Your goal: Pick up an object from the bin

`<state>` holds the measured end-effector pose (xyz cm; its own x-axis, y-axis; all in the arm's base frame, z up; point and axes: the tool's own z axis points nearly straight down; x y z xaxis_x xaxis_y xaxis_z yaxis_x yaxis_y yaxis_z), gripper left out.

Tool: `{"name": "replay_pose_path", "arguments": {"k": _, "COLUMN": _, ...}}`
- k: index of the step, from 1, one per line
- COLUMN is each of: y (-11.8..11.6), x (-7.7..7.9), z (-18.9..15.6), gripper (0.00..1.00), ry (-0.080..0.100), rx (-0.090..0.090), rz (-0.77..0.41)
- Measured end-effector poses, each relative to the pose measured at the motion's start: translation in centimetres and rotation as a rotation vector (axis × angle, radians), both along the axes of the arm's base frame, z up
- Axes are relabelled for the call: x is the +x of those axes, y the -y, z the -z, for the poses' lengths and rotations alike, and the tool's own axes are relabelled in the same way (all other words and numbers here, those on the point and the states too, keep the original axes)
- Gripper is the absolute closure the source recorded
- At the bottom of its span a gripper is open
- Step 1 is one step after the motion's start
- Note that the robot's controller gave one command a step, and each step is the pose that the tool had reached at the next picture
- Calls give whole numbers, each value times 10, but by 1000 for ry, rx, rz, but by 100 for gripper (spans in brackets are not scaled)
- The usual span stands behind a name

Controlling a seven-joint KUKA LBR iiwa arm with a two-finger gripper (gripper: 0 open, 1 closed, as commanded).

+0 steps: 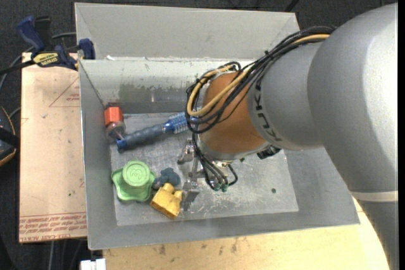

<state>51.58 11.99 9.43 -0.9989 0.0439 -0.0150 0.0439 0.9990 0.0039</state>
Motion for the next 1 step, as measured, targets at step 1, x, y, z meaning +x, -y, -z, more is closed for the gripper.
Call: {"name": "replay_pose_path", "arguments": {"k": 1, "y": -45, "x": -16, "z": -9, "gripper": 0, "ry": -8, "rx": 0, "rz": -69}}
